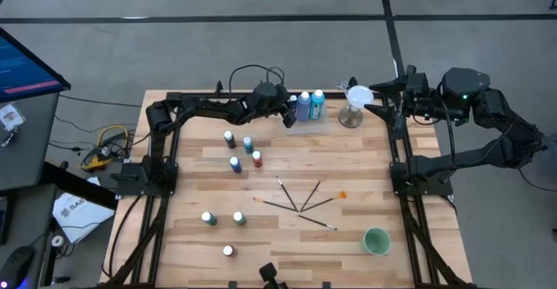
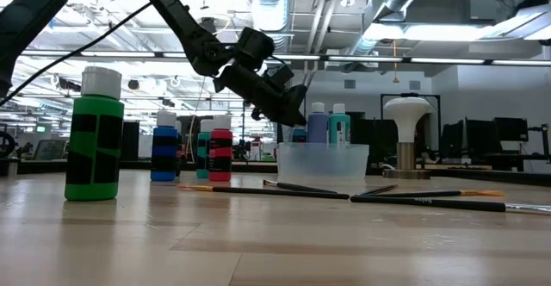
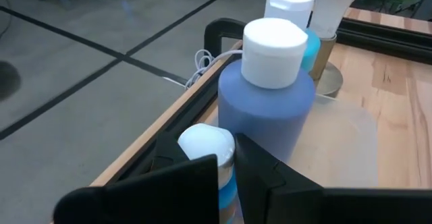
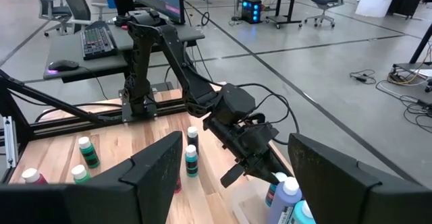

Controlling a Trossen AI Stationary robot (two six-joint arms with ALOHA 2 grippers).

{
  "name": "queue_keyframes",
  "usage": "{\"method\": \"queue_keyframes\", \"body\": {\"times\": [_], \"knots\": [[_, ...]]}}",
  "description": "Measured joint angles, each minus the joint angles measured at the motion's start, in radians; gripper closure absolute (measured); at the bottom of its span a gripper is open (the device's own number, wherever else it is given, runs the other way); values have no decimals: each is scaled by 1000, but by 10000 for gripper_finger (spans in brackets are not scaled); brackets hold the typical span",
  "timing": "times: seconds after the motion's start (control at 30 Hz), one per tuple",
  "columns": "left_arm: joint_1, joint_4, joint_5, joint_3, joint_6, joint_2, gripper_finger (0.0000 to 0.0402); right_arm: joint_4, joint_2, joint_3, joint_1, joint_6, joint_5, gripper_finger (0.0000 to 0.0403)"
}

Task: Pick & Place Paint Supplies
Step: Put the top blue paint bottle into the transparent bin

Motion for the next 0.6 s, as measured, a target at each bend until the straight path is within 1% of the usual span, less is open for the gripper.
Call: {"method": "queue_keyframes", "body": {"times": [0.6], "knots": [[-7,13,-1,0,-4,0,401,0,0,0,0,-10,0,137]]}}
